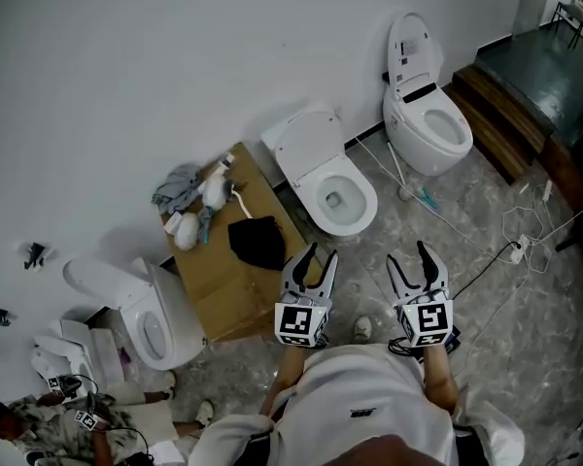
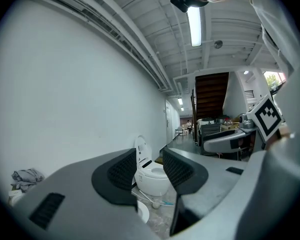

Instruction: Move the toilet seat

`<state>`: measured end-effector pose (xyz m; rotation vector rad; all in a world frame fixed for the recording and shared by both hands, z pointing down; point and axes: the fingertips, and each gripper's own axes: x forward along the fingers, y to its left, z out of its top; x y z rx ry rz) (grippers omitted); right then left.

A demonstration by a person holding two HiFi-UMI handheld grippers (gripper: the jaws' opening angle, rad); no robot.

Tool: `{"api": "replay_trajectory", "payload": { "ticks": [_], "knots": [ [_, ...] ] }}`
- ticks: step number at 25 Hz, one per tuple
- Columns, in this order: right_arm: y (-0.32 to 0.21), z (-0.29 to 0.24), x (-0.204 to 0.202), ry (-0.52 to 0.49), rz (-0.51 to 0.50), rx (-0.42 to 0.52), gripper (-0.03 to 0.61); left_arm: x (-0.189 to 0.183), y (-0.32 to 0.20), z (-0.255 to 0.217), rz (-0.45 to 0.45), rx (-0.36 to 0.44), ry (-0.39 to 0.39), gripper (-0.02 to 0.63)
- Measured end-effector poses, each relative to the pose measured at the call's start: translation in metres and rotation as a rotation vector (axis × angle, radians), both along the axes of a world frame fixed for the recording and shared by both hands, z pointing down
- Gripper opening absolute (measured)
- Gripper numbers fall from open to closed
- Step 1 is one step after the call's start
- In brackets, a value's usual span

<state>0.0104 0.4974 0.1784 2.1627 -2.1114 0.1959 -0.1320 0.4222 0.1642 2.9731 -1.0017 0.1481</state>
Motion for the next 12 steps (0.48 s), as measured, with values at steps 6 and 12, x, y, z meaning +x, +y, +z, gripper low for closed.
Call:
{"api": "replay_trajectory", "payload": {
  "ticks": [6, 12],
  "knots": [
    [-0.020, 0.004, 0.020, -0.006, -0.019, 0.004, 0.297, 0.019, -0.016, 0.003, -0.019, 0.004, -0.009, 0.184],
    [-0.040, 0.008, 0.036, -0.005, -0.011, 0.004, 0.291, 0.034, -0.036, 0.007, -0.015, 0.009, -0.013, 0.186]
  ]
}}
